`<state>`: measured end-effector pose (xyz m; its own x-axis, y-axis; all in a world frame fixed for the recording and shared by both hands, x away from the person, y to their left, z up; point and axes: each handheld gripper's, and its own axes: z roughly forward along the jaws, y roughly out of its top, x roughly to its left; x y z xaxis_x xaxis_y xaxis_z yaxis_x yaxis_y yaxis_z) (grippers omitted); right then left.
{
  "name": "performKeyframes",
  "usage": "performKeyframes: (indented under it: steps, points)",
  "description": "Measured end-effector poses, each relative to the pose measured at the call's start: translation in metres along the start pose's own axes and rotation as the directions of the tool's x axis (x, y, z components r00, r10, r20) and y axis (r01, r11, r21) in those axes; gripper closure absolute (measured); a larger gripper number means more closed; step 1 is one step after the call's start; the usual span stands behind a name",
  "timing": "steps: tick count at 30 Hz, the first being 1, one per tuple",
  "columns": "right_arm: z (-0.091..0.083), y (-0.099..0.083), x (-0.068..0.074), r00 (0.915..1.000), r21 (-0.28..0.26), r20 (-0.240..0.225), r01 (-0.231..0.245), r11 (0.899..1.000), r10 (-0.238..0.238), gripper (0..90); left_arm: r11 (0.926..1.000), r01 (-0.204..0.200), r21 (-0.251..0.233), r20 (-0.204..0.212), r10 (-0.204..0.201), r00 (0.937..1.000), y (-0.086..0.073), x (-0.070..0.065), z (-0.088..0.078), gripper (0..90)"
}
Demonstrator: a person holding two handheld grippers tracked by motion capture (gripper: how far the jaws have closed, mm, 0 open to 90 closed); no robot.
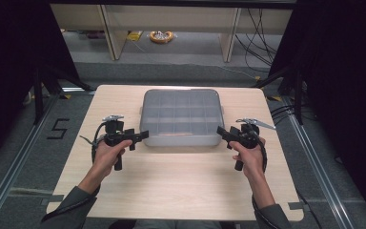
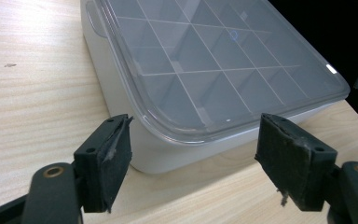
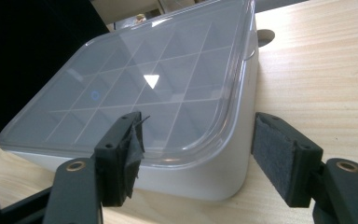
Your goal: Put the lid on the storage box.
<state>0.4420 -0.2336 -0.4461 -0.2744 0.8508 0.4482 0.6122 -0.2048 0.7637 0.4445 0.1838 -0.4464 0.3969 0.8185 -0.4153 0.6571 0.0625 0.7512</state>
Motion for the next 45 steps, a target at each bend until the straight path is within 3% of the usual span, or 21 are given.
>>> performKeyframes:
  steps: [4,7,8,12,14,17,18,20,26,30,33,36,45]
  points:
    - [0.000,-0.002,-0.001,0.9996,-0.003,0.020,0.020,1.000,-0.020,34.2,0.9999,-0.007,0.010,0.000,0.007,1.0000,-0.004,0.000,-0.001,25.5]
    - [-0.002,-0.002,-0.001,0.9998,0.000,0.005,0.020,1.000,-0.020,34.1,0.9999,-0.010,0.011,-0.002,0.010,1.0000,-0.005,0.000,-0.001,25.4]
    - [-0.002,-0.003,-0.001,0.9995,0.003,0.022,0.022,1.000,-0.022,34.1,0.9999,-0.009,0.012,0.001,0.009,1.0000,-0.006,0.000,-0.001,25.4]
    - [-0.005,-0.005,0.002,1.0000,0.021,-0.001,0.000,1.000,0.000,33.6,0.9998,-0.013,0.017,0.000,0.013,0.9999,-0.008,-0.002,-0.002,25.3]
    - [-0.003,-0.007,0.001,0.9992,0.005,0.010,0.038,0.999,-0.038,33.1,0.9997,-0.017,0.018,0.006,0.017,0.9998,-0.009,-0.003,-0.003,25.2]
    - [-0.006,-0.008,0.005,0.9999,0.025,-0.003,0.010,1.000,-0.010,33.0,0.9997,-0.016,0.016,0.009,0.016,0.9998,-0.010,-0.005,-0.004,25.2]
    - [-0.005,-0.009,0.003,0.9992,0.014,0.007,0.039,0.999,-0.039,32.8,0.9997,-0.017,0.016,0.009,0.017,0.9998,-0.011,-0.006,-0.005,25.1]
    - [-0.006,-0.010,0.004,0.9988,0.018,0.005,0.048,0.999,-0.048,31.9,0.9996,-0.024,0.014,0.009,0.023,0.9997,-0.012,-0.007,-0.007,25.1]
    - [-0.012,-0.013,0.007,0.9995,0.032,-0.004,0.033,0.999,-0.033,31.3,0.9993,-0.032,0.019,0.020,0.032,0.9993,-0.017,-0.011,-0.009,25.1]
    - [-0.013,-0.016,0.005,0.9980,0.031,0.004,0.063,0.997,-0.064,31.3,0.9989,-0.034,0.031,0.026,0.033,0.9991,-0.021,-0.013,-0.009,25.1]
    - [-0.014,-0.018,0.006,0.9990,0.041,-0.003,0.044,0.998,-0.043,31.1,0.9987,-0.039,0.033,0.033,0.038,0.9987,-0.025,-0.016,-0.009,25.1]
    - [-0.013,-0.020,0.006,0.9974,0.030,0.001,0.072,0.997,-0.072,31.0,0.9983,-0.046,0.037,0.030,0.045,0.9985,-0.028,-0.017,-0.010,25.1]
    - [-0.018,-0.024,0.012,0.9986,0.069,-0.001,0.054,0.996,-0.054,30.6,0.9972,-0.058,0.047,0.033,0.057,0.9978,-0.036,-0.019,-0.012,25.1]
